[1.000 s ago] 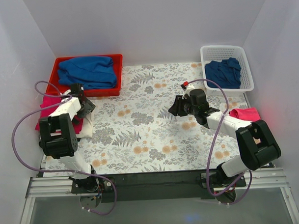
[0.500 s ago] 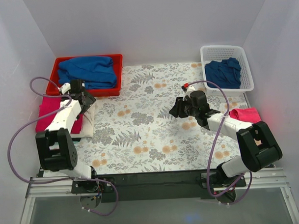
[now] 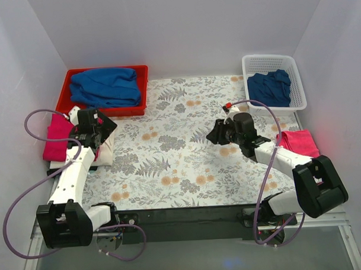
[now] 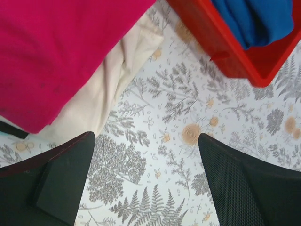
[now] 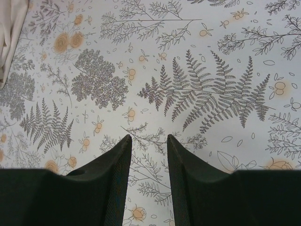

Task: Fold and stack the t-shirts
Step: Put the neatly folded tshirt into the corner of the board with the left arm

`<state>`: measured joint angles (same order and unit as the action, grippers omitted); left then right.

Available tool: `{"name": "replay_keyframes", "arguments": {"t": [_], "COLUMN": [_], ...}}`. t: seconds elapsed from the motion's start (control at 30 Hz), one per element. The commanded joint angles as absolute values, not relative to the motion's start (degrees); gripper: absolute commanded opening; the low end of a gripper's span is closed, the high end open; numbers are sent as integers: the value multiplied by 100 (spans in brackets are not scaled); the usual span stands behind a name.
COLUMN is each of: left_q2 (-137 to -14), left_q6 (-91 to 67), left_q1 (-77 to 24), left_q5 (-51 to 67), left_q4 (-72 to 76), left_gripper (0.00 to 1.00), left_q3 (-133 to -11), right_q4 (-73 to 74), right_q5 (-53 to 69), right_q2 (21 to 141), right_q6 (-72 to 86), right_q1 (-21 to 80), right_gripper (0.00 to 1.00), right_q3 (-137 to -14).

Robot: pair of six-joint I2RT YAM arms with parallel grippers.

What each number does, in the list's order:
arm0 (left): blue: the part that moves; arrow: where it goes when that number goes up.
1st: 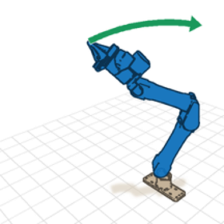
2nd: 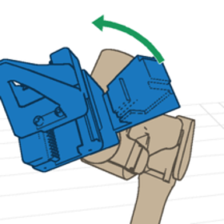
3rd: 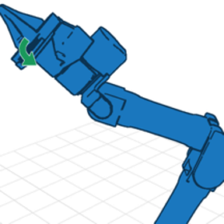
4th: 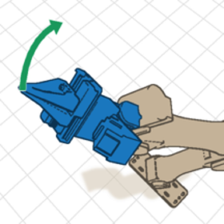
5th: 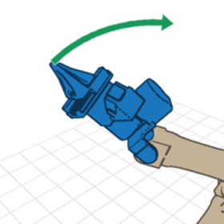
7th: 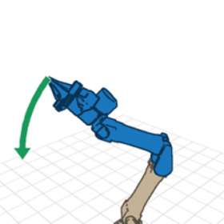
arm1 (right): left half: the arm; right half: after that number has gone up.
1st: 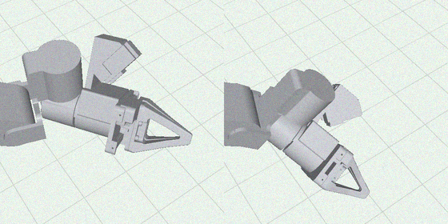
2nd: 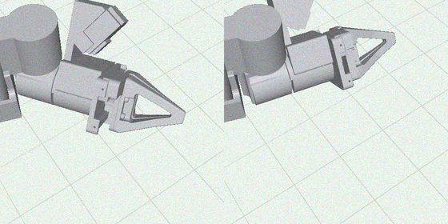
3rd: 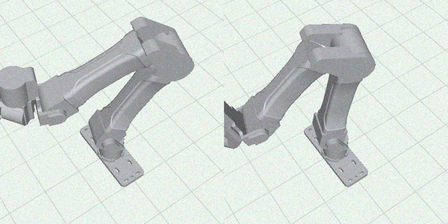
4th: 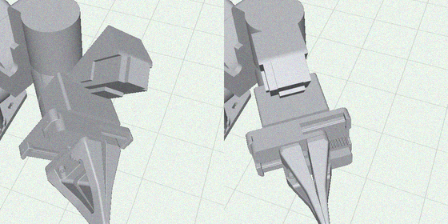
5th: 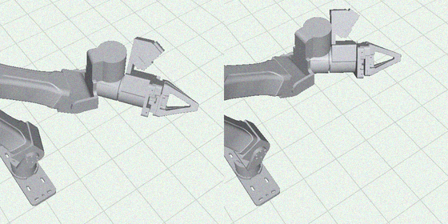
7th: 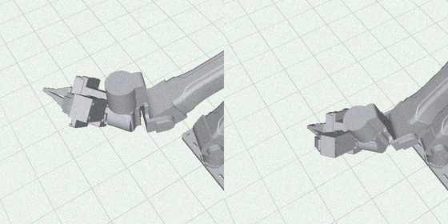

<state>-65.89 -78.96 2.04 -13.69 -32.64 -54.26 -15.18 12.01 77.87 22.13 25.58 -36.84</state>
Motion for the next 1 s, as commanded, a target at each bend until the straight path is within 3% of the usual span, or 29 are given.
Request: {"name": "replay_keyframes", "arguments": {"t": [0.0, 0.47, 0.97], "left_q2": [-6284, -7655, -8780], "left_q6": [-8059, -8349, -8279], "left_q1": [176, 184, 185], "left_q5": [-1151, -1256, -1854], "left_q4": [-3024, -1838, -1556], "left_gripper": [91, 91, 92], "left_q3": [-5142, -4562, -5027], "right_q4": [-1696, -1696, -1687], "right_q5": [1125, 1002, 932], "right_q2": [7532, 7523, 7743], "right_q6": [2162, 2162, 2162], "right_q1": [2584, 2584, 2584], "right_gripper": [42, 42, 42], "right_q3": [-3586, -3498, -3612]}}
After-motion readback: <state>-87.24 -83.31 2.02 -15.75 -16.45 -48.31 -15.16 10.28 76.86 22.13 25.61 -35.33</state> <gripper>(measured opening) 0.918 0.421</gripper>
